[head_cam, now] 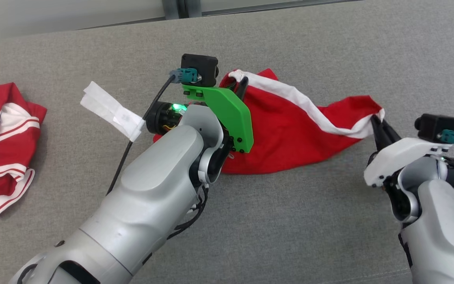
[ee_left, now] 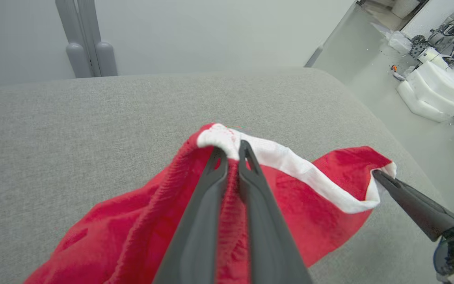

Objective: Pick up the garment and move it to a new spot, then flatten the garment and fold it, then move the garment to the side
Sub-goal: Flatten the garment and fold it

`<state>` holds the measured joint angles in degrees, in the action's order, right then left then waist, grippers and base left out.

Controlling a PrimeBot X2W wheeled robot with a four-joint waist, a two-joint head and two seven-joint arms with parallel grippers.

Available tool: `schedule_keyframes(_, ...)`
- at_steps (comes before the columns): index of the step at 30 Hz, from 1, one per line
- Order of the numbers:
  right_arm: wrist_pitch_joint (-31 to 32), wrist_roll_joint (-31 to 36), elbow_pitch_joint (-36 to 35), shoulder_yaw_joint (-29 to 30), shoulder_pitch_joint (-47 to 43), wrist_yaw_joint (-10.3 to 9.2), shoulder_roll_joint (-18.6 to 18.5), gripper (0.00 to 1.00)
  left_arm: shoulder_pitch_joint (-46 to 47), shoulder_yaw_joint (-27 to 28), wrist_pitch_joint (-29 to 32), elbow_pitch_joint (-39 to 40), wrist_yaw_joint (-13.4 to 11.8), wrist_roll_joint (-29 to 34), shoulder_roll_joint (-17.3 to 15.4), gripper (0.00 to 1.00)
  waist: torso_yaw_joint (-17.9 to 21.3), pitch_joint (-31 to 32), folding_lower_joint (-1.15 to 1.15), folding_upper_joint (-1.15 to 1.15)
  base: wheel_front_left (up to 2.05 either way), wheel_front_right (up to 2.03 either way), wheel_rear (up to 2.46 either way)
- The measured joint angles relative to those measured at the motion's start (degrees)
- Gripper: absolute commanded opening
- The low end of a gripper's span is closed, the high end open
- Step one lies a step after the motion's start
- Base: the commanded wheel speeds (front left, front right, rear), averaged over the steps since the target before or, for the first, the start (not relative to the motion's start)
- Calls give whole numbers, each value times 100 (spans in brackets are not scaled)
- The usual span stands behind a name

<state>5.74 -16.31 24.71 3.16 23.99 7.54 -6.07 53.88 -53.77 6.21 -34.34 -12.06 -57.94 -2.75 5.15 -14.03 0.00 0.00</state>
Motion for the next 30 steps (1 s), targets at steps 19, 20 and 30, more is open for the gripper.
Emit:
schedule_keyframes(19, 131, -6449, -222, -27, 2446, -8, 328, 0, 1441, 1027, -1548, 377, 1185, -29, -792, 0, 257, -548, 0, 0, 0, 0, 0)
schedule_keyframes(20, -140, -6762, 146, -114, 2815, -8, 324, 0, 1557, 1132, -1636, 330, 1184, -49, -902, 0, 296, -640, 0, 0, 0, 0, 0)
schedule_keyframes(30, -2014, -7607, 46, -624, 4898, -5, 338, 0, 2450, 2518, -2101, 881, 1490, 181, -1445, 0, 512, -1395, 1, 0, 0, 0, 0)
